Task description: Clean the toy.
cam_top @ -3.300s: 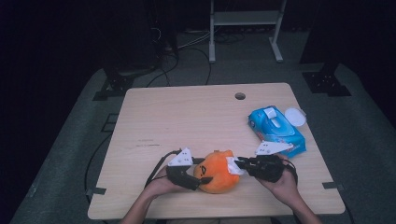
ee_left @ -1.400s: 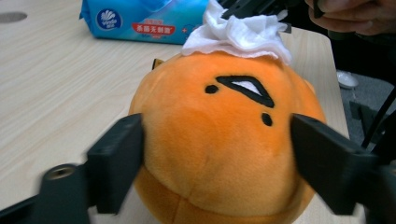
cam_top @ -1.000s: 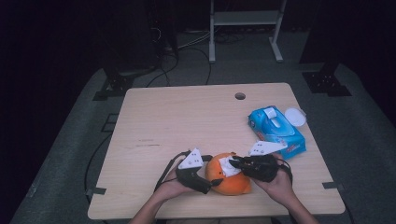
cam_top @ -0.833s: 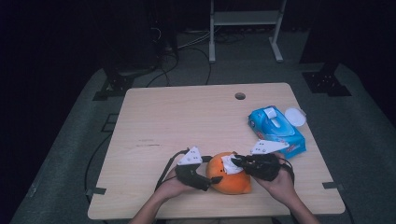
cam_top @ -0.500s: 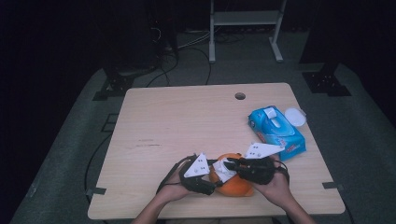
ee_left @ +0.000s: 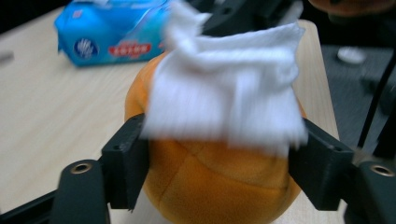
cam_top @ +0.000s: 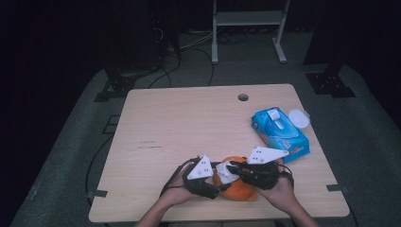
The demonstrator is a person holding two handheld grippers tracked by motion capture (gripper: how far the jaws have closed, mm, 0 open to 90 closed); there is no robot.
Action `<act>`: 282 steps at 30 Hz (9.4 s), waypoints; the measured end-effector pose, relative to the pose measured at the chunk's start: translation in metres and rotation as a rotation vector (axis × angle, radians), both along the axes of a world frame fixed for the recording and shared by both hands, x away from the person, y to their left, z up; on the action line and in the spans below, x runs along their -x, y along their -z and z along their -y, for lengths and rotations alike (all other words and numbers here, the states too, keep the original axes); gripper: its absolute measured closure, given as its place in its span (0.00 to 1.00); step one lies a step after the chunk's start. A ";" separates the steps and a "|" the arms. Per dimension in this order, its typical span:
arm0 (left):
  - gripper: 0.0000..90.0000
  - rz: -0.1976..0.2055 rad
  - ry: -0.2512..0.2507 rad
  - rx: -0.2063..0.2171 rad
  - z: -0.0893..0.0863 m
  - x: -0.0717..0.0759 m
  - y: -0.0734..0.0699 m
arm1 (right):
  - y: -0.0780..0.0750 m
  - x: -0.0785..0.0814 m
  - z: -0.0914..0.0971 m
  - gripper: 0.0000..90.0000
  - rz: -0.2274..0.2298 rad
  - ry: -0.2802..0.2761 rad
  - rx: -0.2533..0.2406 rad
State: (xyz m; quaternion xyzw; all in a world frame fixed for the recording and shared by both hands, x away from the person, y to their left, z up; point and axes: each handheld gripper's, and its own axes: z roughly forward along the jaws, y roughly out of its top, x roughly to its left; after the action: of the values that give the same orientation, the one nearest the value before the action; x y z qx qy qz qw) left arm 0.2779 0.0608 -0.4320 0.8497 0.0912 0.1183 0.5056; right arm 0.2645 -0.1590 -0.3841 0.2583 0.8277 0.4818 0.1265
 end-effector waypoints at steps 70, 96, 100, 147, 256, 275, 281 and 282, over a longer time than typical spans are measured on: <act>0.32 -0.033 0.044 -0.003 -0.010 -0.006 0.008 | 0.011 -0.020 0.038 0.89 -0.047 0.116 0.041; 0.30 -0.103 0.031 -0.011 -0.022 -0.013 0.015 | 0.013 -0.010 0.034 0.89 -0.031 0.072 0.065; 0.30 -0.114 0.026 -0.007 -0.023 -0.014 0.016 | 0.019 -0.016 0.051 0.89 -0.064 0.106 0.052; 0.21 -0.187 0.040 -0.016 -0.024 -0.018 0.012 | 0.019 -0.015 0.050 0.89 -0.095 0.107 0.032; 0.28 -0.088 -0.039 0.084 -0.007 -0.018 0.003 | 0.018 -0.017 0.066 0.89 -0.066 0.176 -0.038; 0.27 -0.124 -0.057 0.093 -0.002 -0.020 0.007 | 0.009 -0.014 0.053 0.89 -0.052 0.138 -0.046; 0.28 -0.081 -0.030 0.076 0.001 -0.013 0.001 | 0.001 -0.007 0.038 0.89 -0.003 0.096 -0.022; 0.24 -0.094 -0.031 0.087 -0.001 -0.015 0.002 | 0.002 -0.007 0.039 0.89 -0.003 0.092 -0.021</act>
State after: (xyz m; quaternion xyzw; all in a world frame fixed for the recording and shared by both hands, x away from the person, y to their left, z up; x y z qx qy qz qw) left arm 0.2925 0.0614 -0.4336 0.8302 0.1332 0.0820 0.5351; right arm 0.2716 -0.1984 -0.3860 0.2982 0.8099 0.4839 0.1448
